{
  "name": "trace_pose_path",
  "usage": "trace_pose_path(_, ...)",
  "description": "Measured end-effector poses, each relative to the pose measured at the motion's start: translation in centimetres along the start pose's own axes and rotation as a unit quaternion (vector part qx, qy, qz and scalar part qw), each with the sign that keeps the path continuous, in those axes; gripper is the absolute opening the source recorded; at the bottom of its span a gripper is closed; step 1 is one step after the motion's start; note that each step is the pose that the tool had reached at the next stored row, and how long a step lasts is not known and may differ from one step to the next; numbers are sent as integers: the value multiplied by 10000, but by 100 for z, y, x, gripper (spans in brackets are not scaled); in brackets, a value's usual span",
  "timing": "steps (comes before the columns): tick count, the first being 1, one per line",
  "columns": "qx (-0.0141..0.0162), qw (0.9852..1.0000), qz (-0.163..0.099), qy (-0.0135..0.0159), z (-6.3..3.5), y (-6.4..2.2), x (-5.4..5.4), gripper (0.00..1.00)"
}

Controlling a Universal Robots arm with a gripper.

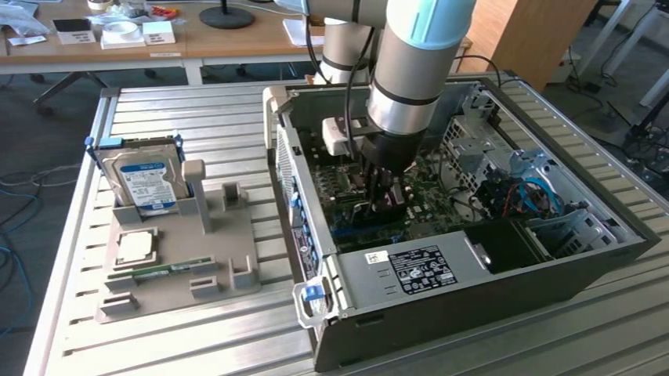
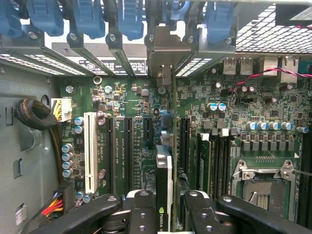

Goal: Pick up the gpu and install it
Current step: 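Insert the gpu into the slot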

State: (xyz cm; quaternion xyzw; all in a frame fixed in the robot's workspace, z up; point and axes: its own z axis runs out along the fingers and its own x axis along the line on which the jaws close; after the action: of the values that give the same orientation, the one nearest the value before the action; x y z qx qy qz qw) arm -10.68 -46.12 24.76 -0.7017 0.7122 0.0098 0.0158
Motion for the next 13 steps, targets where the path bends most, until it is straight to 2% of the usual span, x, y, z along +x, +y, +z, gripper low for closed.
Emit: trace_pose_path(13, 1, 10000, 0, -1, 6, 8, 0, 26)
